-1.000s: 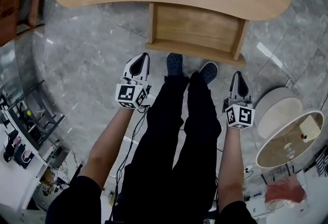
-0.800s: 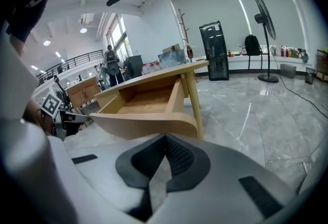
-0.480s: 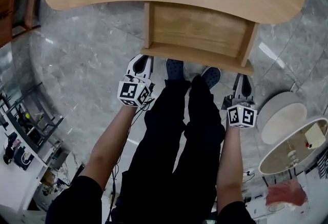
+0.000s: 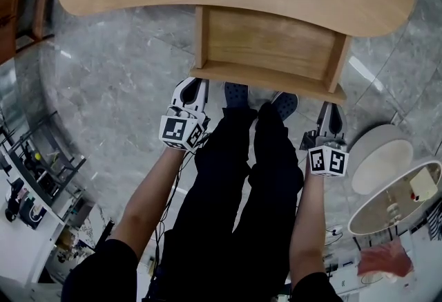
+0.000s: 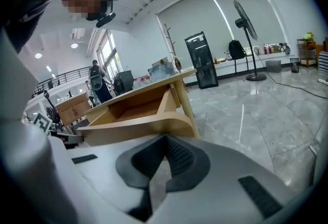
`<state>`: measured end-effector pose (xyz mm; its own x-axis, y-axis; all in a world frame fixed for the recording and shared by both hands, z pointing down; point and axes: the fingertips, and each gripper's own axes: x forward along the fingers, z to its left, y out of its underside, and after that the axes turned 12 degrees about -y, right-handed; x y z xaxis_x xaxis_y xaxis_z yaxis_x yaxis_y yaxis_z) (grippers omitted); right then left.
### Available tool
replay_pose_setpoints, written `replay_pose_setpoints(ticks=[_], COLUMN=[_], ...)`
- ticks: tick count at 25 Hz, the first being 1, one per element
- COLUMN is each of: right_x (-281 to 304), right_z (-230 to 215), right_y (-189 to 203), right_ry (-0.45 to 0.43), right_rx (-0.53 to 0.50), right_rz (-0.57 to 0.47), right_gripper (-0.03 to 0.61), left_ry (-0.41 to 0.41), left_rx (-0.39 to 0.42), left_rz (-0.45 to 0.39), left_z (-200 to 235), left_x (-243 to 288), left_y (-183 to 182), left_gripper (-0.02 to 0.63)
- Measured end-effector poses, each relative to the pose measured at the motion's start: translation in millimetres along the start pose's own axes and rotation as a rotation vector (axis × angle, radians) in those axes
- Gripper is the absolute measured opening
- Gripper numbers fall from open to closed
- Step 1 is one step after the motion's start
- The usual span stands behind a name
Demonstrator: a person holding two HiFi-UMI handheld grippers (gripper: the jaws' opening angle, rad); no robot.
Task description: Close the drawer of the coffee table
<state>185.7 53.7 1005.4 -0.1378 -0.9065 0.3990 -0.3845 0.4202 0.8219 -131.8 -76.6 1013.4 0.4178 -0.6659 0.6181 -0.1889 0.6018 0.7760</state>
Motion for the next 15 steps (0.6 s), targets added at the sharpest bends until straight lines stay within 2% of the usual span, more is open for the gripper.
replay_pose_setpoints(ticks=[8, 15], right_x=[5.0, 9.3], right_z=[7.2, 13.9], right_y=[-16.4, -26.6], right_ry=[-0.033, -0.055], right_rx=[-0.036, -0.053], right_rz=[0.011, 0.007], right_gripper=[0.028, 0.028], left_ry=[-0.039, -0.031], left_rx=[-0.029, -0.006], left_rz=[-0.019, -0.03], left_z=[4.5, 9.0], left_x=[3.7, 6.6], left_y=[-23.3, -36.0], left_gripper=[0.025, 0.025])
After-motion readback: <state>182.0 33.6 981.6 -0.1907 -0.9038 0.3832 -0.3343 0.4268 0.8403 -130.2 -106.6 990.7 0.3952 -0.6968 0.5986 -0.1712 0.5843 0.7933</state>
